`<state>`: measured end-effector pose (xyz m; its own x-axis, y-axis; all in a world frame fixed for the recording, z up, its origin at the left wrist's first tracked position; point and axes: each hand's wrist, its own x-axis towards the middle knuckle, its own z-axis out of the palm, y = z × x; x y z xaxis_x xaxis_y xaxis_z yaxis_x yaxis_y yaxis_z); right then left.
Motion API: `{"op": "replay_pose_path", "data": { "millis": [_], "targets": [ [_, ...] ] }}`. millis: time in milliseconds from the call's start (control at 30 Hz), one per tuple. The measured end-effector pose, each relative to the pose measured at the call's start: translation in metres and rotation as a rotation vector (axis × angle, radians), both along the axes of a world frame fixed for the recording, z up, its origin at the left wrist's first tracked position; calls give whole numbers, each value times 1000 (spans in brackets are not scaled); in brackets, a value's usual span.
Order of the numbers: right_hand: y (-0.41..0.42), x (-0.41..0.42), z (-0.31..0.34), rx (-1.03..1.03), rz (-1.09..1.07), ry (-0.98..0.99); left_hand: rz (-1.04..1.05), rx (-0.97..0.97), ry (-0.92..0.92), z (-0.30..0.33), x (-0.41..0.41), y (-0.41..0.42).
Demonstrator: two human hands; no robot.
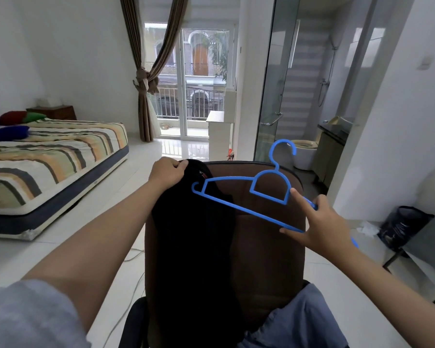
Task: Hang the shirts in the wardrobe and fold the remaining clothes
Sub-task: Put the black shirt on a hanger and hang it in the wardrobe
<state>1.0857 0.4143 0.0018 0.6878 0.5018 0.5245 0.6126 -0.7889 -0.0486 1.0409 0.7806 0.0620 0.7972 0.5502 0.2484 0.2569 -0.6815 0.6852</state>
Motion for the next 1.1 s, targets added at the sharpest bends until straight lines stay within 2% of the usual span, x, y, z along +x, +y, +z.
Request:
{"op": "replay_pose_path", "data": {
  "millis": [100,200,367,533,633,867,1100],
  "targets": [
    [-4,2,-2,0,16,12,15,-41,-48,0,1,5],
    [-9,3,-3,-9,37,20,-54,-55,-2,5,-1,9],
    [-19,-1,-2,-2,86,50,-196,157,126,17,-7,13],
    [-25,-8,0,-1,136,86,-247,382,298,33,-22,12],
    [-33,-13,4,-22,163,112,-286,485,297,42,-33,5],
    [-56,-31,13,-42,188,144,-416,517,343,58,-52,-11],
    [-83,-49,26,-103,175,128,-414,617,371,80,-70,-37]
  ]
}}
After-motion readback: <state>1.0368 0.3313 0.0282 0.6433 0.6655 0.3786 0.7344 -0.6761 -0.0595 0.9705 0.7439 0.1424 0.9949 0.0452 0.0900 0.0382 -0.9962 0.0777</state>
